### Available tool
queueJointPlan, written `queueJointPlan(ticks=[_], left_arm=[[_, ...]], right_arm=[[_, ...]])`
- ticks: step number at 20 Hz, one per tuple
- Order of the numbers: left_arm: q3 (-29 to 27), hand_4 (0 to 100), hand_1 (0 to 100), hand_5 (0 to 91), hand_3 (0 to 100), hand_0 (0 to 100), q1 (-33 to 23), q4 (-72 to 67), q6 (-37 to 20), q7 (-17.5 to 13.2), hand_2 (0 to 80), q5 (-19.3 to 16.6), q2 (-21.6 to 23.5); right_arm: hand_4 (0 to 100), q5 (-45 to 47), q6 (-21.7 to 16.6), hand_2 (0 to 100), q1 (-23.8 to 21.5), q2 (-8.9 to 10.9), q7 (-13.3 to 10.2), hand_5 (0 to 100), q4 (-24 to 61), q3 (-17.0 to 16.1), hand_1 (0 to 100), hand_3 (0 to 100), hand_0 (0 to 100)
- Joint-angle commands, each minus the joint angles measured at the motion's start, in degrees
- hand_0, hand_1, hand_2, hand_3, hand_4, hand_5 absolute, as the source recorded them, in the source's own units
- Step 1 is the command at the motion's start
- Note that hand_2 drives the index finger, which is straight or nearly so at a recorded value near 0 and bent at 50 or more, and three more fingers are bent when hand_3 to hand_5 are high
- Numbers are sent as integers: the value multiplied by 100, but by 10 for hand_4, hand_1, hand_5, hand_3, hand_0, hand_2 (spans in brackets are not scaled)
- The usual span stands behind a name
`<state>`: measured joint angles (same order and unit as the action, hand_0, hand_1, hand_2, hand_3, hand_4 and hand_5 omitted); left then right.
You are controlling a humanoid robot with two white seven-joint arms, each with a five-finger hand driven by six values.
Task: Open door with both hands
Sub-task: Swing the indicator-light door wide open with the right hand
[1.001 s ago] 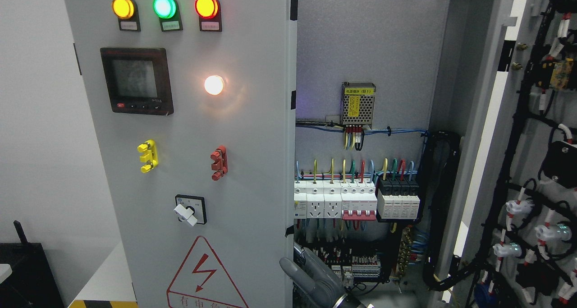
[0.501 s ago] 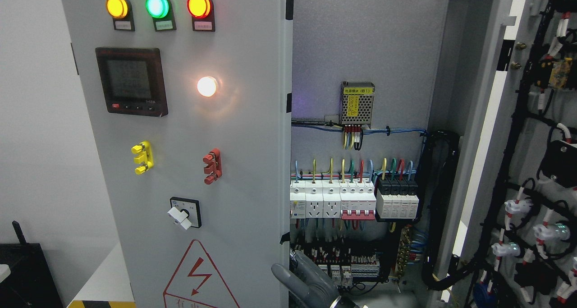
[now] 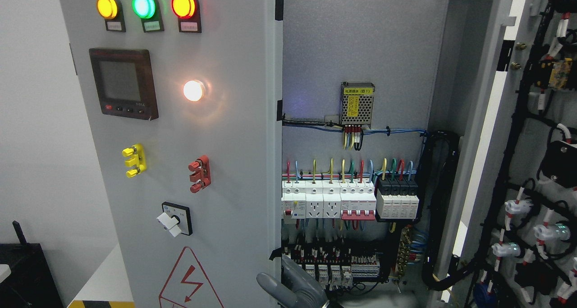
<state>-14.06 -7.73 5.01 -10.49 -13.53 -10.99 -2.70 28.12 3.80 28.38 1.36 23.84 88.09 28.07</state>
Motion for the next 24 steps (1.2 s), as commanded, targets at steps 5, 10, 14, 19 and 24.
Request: queueJointPlan(ticks=[5, 10, 14, 19, 24], left_arm=[[0, 0, 389, 0, 0, 120, 0, 0, 4, 0, 0, 0, -2], [0, 0, 389, 0, 0, 120, 0, 0, 4, 0, 0, 0, -2], [0, 0, 389, 0, 0, 120, 0, 0, 4, 0, 0, 0, -2], [0, 0, 389, 0, 0, 120, 0, 0, 4, 0, 0, 0, -2], [0, 0, 389, 0, 0, 120, 0, 0, 4, 0, 0, 0, 6]], right_arm=[[0, 674, 6, 0, -157, 48, -2, 0, 577, 498, 389, 0, 120], [0, 853, -2, 0, -245, 57, -2, 0, 849, 586, 389, 0, 120], [0, 853, -2, 0, -245, 48, -2, 0, 938, 788, 389, 0, 120], [0, 853, -2, 0, -333, 48, -2, 0, 1008, 1008, 389, 0, 120], [0, 861, -2, 0, -324, 48, 24, 0, 1069, 1254, 389, 0, 120]])
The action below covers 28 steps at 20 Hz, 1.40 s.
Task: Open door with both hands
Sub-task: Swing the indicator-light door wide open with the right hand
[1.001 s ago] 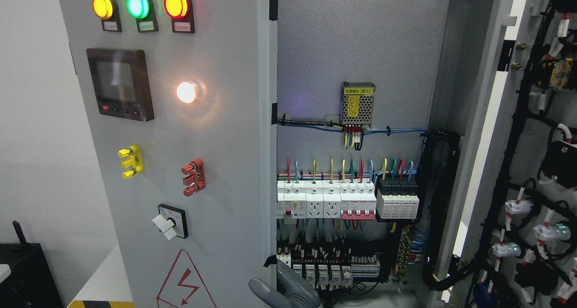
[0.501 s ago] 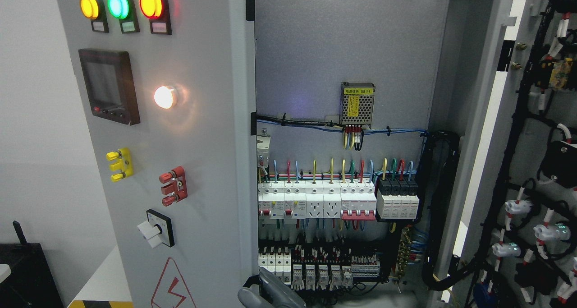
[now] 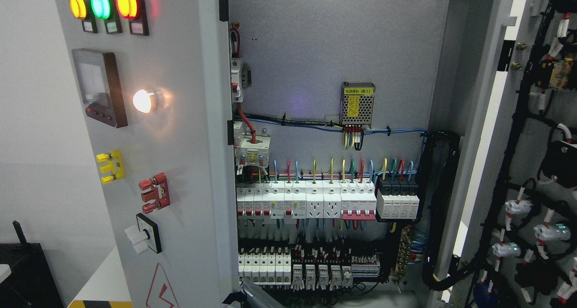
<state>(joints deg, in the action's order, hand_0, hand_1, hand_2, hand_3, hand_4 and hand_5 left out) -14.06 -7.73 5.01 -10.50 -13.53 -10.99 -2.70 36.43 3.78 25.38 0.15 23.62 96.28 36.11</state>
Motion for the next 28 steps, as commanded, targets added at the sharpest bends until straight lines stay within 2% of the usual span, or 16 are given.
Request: queueJointPlan(ticks=[1, 10, 14, 19, 25, 28], left_arm=[[0, 0, 389, 0, 0, 120, 0, 0, 4, 0, 0, 0, -2], [0, 0, 389, 0, 0, 120, 0, 0, 4, 0, 0, 0, -2], [0, 0, 389, 0, 0, 120, 0, 0, 4, 0, 0, 0, -2], [0, 0, 389, 0, 0, 120, 0, 0, 4, 0, 0, 0, 6], [0, 0, 389, 0, 0, 120, 0, 0, 4, 0, 0, 0, -2], [0, 0, 389, 0, 0, 120, 0, 0, 4, 0, 0, 0, -2]], right_arm=[[0, 30, 0, 0, -15, 160, 46, 0, 251, 475, 389, 0, 120], [0, 30, 52, 0, 99, 116, 46, 0, 242, 932, 389, 0, 120], [0, 30, 61, 0, 283, 20, 37, 0, 119, 1169, 389, 0, 120], [0, 22, 79, 0, 450, -156, 37, 0, -22, 1389, 389, 0, 120], [0, 22, 79, 0, 626, -490, 37, 0, -329, 1486, 389, 0, 120], [0, 22, 79, 0, 714, -551, 37, 0, -514, 1522, 389, 0, 120]])
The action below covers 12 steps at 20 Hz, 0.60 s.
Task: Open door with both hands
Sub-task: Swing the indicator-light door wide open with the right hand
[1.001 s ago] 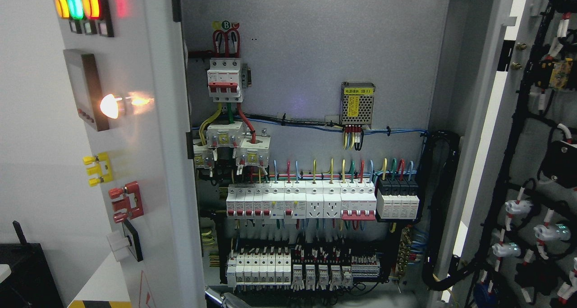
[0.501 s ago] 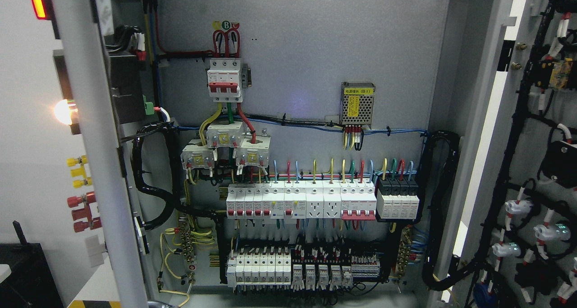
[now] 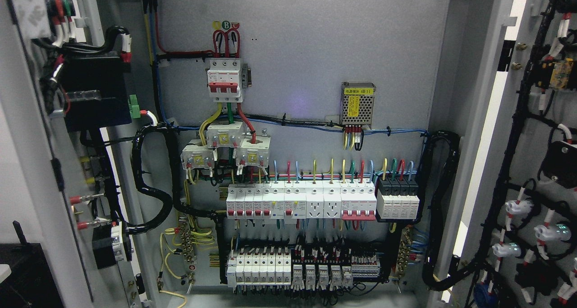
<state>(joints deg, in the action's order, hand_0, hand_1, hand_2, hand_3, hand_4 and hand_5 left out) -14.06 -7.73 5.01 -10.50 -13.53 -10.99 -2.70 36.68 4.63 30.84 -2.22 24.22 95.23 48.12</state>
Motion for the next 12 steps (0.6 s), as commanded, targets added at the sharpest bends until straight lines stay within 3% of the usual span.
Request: queueJointPlan(ticks=[1, 12], left_arm=[[0, 0, 389, 0, 0, 120, 0, 0, 4, 0, 0, 0, 6], [0, 0, 389, 0, 0, 120, 0, 0, 4, 0, 0, 0, 6]], right_arm=[[0, 5, -6, 0, 203, -375, -23, 0, -435, 321, 389, 0, 120], [0, -3, -6, 0, 485, -552, -32, 0, -813, 523, 389, 0, 120]])
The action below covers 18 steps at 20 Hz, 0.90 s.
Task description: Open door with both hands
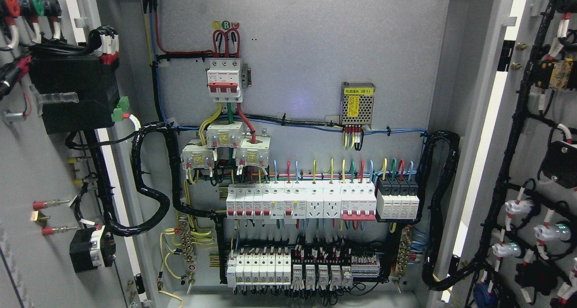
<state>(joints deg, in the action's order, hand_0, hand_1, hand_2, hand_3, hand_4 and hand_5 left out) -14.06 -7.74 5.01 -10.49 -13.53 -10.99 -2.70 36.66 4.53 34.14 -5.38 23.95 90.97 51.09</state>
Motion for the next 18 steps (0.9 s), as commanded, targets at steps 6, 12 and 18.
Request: queueJointPlan(ticks=[6, 12, 18], left_arm=[[0, 0, 389, 0, 0, 120, 0, 0, 4, 0, 0, 0, 6], [0, 0, 389, 0, 0, 120, 0, 0, 4, 0, 0, 0, -2], [0, 0, 389, 0, 0, 120, 0, 9, 4, 0, 0, 0, 6]], right_arm=[[0, -1, 4, 0, 330, -244, 5, 0, -537, 261, 389, 0, 120], [0, -1, -4, 0, 322, -235, 5, 0, -589, 164, 389, 0, 120], [0, -19, -22, 0, 50, -139, -30, 0, -695, -230, 389, 0, 120]])
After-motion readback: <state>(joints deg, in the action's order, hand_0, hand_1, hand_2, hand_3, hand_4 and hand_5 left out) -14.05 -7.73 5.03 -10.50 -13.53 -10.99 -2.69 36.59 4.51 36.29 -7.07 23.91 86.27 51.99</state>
